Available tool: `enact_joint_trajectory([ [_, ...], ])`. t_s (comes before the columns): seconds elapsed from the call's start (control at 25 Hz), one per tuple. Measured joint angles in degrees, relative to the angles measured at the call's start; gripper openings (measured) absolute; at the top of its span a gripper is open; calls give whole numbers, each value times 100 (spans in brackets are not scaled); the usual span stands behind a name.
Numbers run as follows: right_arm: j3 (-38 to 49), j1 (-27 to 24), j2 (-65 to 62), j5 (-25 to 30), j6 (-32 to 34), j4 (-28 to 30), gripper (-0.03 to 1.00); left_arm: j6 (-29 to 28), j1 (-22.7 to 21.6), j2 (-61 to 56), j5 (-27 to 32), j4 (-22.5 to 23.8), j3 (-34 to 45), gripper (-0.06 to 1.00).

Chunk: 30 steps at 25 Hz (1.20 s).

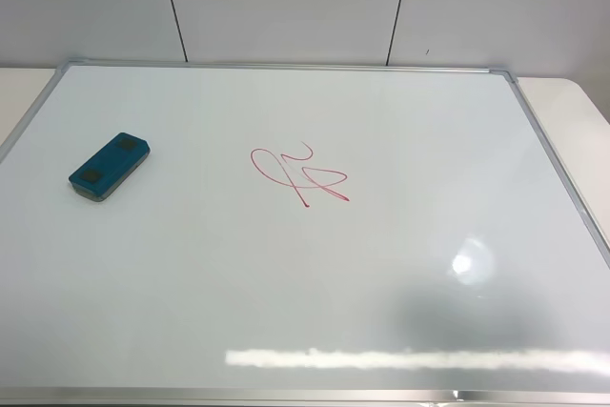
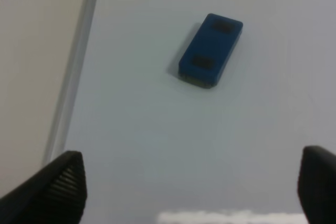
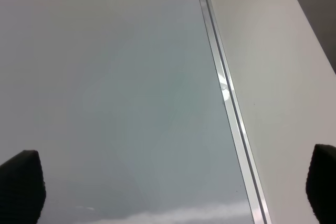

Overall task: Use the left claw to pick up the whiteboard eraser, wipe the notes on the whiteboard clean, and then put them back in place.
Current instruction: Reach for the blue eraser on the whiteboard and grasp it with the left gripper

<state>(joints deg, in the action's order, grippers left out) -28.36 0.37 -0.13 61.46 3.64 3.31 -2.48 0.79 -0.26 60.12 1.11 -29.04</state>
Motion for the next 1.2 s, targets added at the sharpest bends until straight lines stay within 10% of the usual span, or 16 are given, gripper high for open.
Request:
enact_joint_trajectory([
  [0.88, 0, 0, 0, 0, 0, 0, 99, -143, 0, 171, 7, -22, 0, 79],
  [1.2, 0, 0, 0, 0, 0, 0, 99, -75, 0, 2288, 2, -28, -963, 80],
])
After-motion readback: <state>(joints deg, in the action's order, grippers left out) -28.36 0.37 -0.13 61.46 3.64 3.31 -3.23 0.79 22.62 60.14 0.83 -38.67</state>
